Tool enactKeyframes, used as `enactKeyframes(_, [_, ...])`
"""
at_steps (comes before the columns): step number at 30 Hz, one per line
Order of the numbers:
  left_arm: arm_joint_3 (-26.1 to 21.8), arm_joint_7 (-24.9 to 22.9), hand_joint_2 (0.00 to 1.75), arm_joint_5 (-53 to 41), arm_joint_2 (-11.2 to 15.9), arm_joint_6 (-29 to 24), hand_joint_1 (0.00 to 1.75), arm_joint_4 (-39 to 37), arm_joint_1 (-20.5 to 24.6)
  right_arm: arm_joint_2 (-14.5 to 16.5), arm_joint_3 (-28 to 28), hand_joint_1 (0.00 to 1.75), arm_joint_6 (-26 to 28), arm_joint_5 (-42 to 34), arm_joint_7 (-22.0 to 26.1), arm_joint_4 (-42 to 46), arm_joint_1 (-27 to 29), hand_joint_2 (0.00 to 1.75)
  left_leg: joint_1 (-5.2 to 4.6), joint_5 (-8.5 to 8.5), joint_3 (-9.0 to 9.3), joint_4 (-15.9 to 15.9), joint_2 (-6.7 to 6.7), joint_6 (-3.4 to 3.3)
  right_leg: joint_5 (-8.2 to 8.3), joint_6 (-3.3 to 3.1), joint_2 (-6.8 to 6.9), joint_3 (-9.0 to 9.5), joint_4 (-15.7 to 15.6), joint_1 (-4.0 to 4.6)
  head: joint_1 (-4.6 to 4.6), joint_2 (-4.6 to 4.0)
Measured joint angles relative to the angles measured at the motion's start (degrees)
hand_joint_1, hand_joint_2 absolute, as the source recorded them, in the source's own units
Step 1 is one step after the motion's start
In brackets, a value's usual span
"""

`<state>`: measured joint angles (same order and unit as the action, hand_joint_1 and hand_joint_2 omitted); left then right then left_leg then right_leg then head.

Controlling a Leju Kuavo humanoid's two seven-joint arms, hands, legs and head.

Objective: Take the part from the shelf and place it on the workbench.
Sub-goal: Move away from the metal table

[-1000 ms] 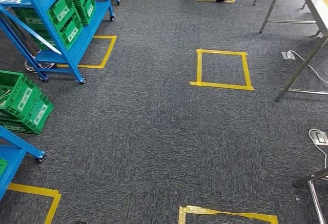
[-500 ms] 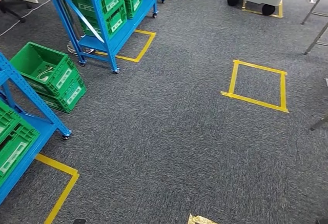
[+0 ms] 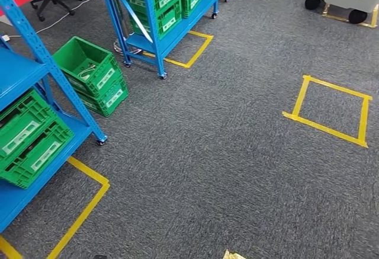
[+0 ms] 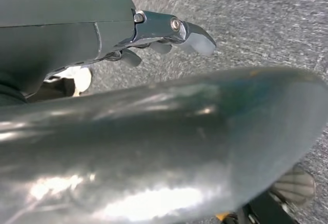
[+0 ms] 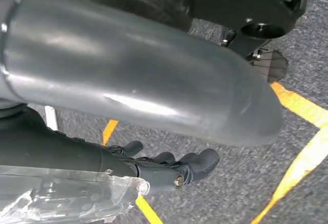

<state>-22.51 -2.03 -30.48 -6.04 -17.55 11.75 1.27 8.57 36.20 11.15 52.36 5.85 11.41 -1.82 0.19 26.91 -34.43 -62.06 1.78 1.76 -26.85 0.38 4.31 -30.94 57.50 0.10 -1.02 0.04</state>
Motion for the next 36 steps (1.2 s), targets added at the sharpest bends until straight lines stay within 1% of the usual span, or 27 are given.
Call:
enactKeyframes(2, [0.0, 0.0, 0.00, -0.1, -0.1, 0.0, 0.00, 0.0, 0.3, 0.0, 0.0, 0.00, 0.0, 0.0, 0.0, 0.0, 0.0, 0.00, -0.23, -1.30, 2.68, 5.2, 1.96, -0.51, -0.29, 0.52, 1.18, 0.10, 0.2, 0.35, 0.02, 0.00])
enactKeyframes(3, [0.0, 0.0, 0.00, -0.1, -0.2, 0.0, 0.00, 0.0, 0.4, 0.0, 0.0, 0.00, 0.1, 0.0, 0.0, 0.0, -0.1, 0.00, -0.36, -1.22, 2.86, 5.8, 2.02, -0.75, -0.40, 0.78, 1.76, 0.16, 0.2, 0.50, 0.05, 0.00])
enactKeyframes(4, [0.0, 0.0, 0.00, -0.1, -0.3, 0.0, 0.00, 0.0, 0.4, 0.0, 0.0, 0.00, 0.1, 0.1, 0.0, 0.0, -0.2, 0.00, -0.34, -1.28, 2.76, 5.8, 1.30, -1.13, -0.46, 1.02, 2.34, 0.32, 0.2, 0.48, 0.10, 0.00])
enactKeyframes(5, [0.0, 0.0, 0.00, -0.1, -0.4, 0.0, 0.00, 0.0, 0.2, 0.0, 0.1, 0.00, 0.2, 0.3, 0.0, 0.0, -0.3, 0.00, -0.26, -1.36, 2.73, 5.9, 0.73, -1.41, -0.70, 1.38, 2.04, 0.37, 0.4, 0.40, 0.14, 0.00])
enactKeyframes(7, [0.0, 0.0, 0.00, -0.2, -0.4, 0.0, 0.00, 0.0, 0.1, 0.0, 0.1, 0.00, 0.3, 0.7, 0.0, 0.0, -0.3, 0.00, 0.02, -1.60, 2.75, 6.0, -0.43, -2.04, -2.66, 2.12, -0.58, -0.65, 3.1, 0.17, 0.43, 0.00])
enactKeyframes(8, [0.0, 0.0, 0.00, -0.2, -0.4, 0.0, 0.00, 0.0, 0.2, 0.0, 0.0, 0.00, 0.4, 1.0, -0.1, 0.0, -0.2, 0.00, 0.14, -1.71, 2.69, 6.0, -1.04, -2.29, -4.46, 2.41, -2.36, -2.08, 6.3, 0.05, 0.59, 0.00])
enactKeyframes(9, [0.0, 0.0, 0.00, -0.3, -0.4, 0.1, 0.00, 0.0, 0.3, 0.0, 0.0, 0.00, 0.5, 1.3, -0.1, 0.0, -0.1, 0.00, 0.17, -1.79, 2.61, 6.0, -1.71, -2.46, -6.42, 2.52, -3.44, -3.88, 10.2, -0.01, 0.73, 0.00])
enactKeyframes(10, [0.0, 0.0, 0.00, -0.5, -0.4, 0.2, 0.00, 0.0, 0.4, 0.0, 0.0, 0.00, 0.5, 1.5, -0.2, 0.0, 0.0, 0.00, 0.17, -1.84, 2.52, 6.0, -2.43, -2.55, -7.95, 2.56, -3.87, -5.71, 14.1, -0.05, 0.76, 0.00])
enactKeyframes(11, [0.0, 0.0, 0.00, -0.6, -0.5, 0.3, 0.00, 0.0, 0.4, 0.0, 0.0, 0.00, 0.5, 1.8, -0.2, 0.0, 0.1, 0.00, 0.19, -1.89, 2.47, 6.0, -3.20, -2.57, -8.54, 2.54, -4.02, -6.98, 16.6, -0.07, 0.78, 0.00])
enactKeyframes(12, [0.0, 0.0, 0.00, -0.7, -0.5, 0.3, 0.00, 0.0, 0.3, 0.0, 0.0, 0.00, 0.6, 1.9, -0.3, 0.0, 0.2, 0.00, 0.22, -1.93, 2.47, 6.0, -3.98, -2.54, -7.96, 2.50, -4.09, -7.26, 16.9, -0.11, 0.80, 0.00])
enactKeyframes(13, [0.0, -0.1, 0.00, -0.8, -0.5, 0.4, 0.00, 0.0, 0.3, 0.0, -0.1, 0.00, 0.6, 2.1, -0.3, 0.0, 0.2, 0.00, 0.29, -1.97, 2.49, 6.0, -4.80, -2.46, -6.32, 2.45, -4.30, -6.41, 14.8, -0.19, 0.80, 0.00])
enactKeyframes(14, [0.0, -0.2, 0.00, -0.9, -0.5, 0.5, 0.00, 0.0, 0.3, 0.0, -0.1, 0.00, 0.6, 2.1, -0.3, 0.0, 0.1, 0.00, 0.39, -2.02, 2.50, 5.9, -5.62, -2.31, -4.11, 2.46, -4.96, -4.66, 11.0, -0.36, 0.80, 0.00])
enactKeyframes(15, [0.0, -0.3, 0.00, -0.9, -0.6, 0.5, 0.00, 0.0, 0.3, 0.0, -0.1, 0.00, 0.6, 2.1, -0.3, 0.0, 0.1, 0.00, 0.42, -2.07, 2.45, 5.9, -6.38, -2.07, -2.40, 2.52, -6.52, -2.73, 6.9, -0.63, 0.81, 0.00])
enactKeyframes(16, [0.0, -0.4, 0.00, -1.0, -0.6, 0.5, 0.00, 0.0, 0.4, 0.0, -0.2, 0.00, 0.6, 2.2, -0.3, 0.0, 0.1, 0.00, 0.44, -2.12, 2.30, 5.7, -7.14, -1.76, -1.30, 2.52, -8.10, -1.18, 3.5, -0.90, 0.79, 0.00])
enactKeyframes(18, [0.0, -0.6, 0.00, -1.2, -0.6, 0.5, 0.00, 0.0, 0.5, 0.0, -0.2, 0.00, 0.6, 2.2, -0.3, 0.0, 0.1, 0.00, 0.54, -2.43, 1.81, 5.8, -8.42, -0.95, -1.02, 2.19, -9.91, 0.17, 0.9, -1.05, 0.76, 0.00])
enactKeyframes(20, [0.0, -0.9, 0.00, -1.4, -0.5, 0.5, 0.00, 0.0, 0.3, -0.1, -0.2, 0.00, 0.6, 2.2, -0.3, 0.0, 0.0, 0.00, 0.83, -2.80, 1.33, 5.9, -9.23, -0.17, -0.74, 1.35, -8.69, 0.30, 0.7, -0.85, 0.75, 0.00])
enactKeyframes(21, [0.0, -1.0, 0.00, -1.5, -0.6, 0.5, 0.00, 0.0, 0.2, -0.1, -0.2, 0.00, 0.6, 2.2, -0.4, 0.0, 0.0, 0.00, 0.81, -2.52, 1.04, 5.5, -8.46, 0.13, -0.57, 0.95, -8.01, 0.29, 0.6, -0.82, 0.60, 0.00])
enactKeyframes(22, [0.1, -1.1, 0.00, -1.7, -0.6, 0.5, 0.00, 0.0, 0.2, -0.1, -0.2, 0.00, 0.6, 2.3, -0.4, 0.0, 0.0, 0.00, 0.70, -1.54, 0.33, 4.1, -7.04, 0.35, -0.42, 0.57, -7.19, 0.30, 0.4, -0.82, 0.36, 0.00])
enactKeyframes(24, [0.1, -1.2, 0.00, -1.9, -0.6, 0.5, 0.00, -0.1, 0.4, -0.1, -0.2, 0.00, 0.6, 2.3, -0.4, 0.0, 0.2, 0.00, 0.43, 2.15, -2.69, -2.3, -3.70, 0.62, -0.37, 0.08, -5.35, 0.26, 0.3, -0.65, -0.15, 0.00])
enactKeyframes(26, [0.1, -1.2, 0.00, -2.0, -0.8, 0.6, 0.00, -0.1, 0.5, -0.2, -0.2, 0.00, 0.7, 2.3, -0.5, 0.0, 0.3, 0.00, 0.43, 5.05, -5.90, -9.3, -2.68, 0.69, -0.46, -0.16, -3.39, 0.18, 0.3, -0.39, -0.26, 0.00])
enactKeyframes(27, [0.1, -1.2, 0.00, -2.1, -0.8, 0.6, 0.00, -0.1, 0.4, -0.2, -0.2, 0.00, 0.7, 2.4, -0.5, 0.0, 0.3, 0.00, 0.42, 4.98, -6.29, -10.5, -2.58, 0.63, -0.51, -0.23, -2.53, 0.18, 0.3, -0.29, -0.26, 0.00])
enactKeyframes(28, [0.2, -1.2, 0.00, -2.1, -0.9, 0.6, 0.00, -0.1, 0.4, -0.2, -0.2, 0.00, 0.7, 2.4, -0.5, 0.0, 0.3, 0.00, 0.37, 3.82, -5.50, -9.3, -2.46, 0.49, -0.55, -0.25, -1.75, 0.24, 0.3, -0.22, -0.27, 0.00])
enactKeyframes(29, [0.2, -1.2, 0.00, -2.1, -0.9, 0.6, 0.00, -0.1, 0.3, -0.2, -0.2, 0.00, 0.7, 2.4, -0.5, 0.0, 0.2, 0.00, 0.26, 2.02, -3.78, -6.3, -2.00, 0.27, -0.61, -0.25, -1.06, 0.34, 0.3, -0.16, -0.28, 0.00])
enactKeyframes(31, [0.2, -1.2, 0.00, -2.1, -0.8, 0.6, 0.00, -0.1, 0.5, -0.2, -0.2, 0.00, 0.7, 2.4, -0.5, 0.0, 0.1, 0.00, -0.30, -1.02, 0.44, 1.5, 1.08, -0.43, -0.86, 0.00, 0.19, 0.57, 0.4, 0.09, -0.34, 0.00])
enactKeyframes(33, [0.2, -1.4, 0.00, -2.8, -0.9, 0.0, 0.00, -0.1, 0.7, -0.2, -0.2, 0.00, 0.7, 2.4, -0.5, 0.0, 0.1, 0.00, -0.83, -1.70, 2.27, 5.3, 3.26, -1.12, -1.17, 0.45, 1.44, 0.76, 0.5, 0.44, -0.29, 0.00])
enactKeyframes(35, [0.7, -2.8, 0.00, -5.0, -0.8, -2.9, 0.00, -0.1, 0.6, -0.2, -0.2, 0.00, 0.8, 2.4, -0.5, 0.0, 0.0, 0.00, -0.82, -1.69, 2.19, 5.7, 2.18, -1.65, -1.41, 0.95, 2.58, 1.05, 0.4, 0.56, -0.17, 0.00])
enactKeyframes(36, [1.2, -4.2, 0.00, -6.8, -0.8, -6.0, 0.00, -0.1, 0.5, -0.2, -0.2, 0.00, 1.0, 2.3, -0.5, 0.0, -0.1, 0.00, -0.66, -1.78, 2.21, 5.8, 1.50, -1.91, -1.81, 1.30, 2.00, 1.05, 0.7, 0.50, -0.09, 0.00])
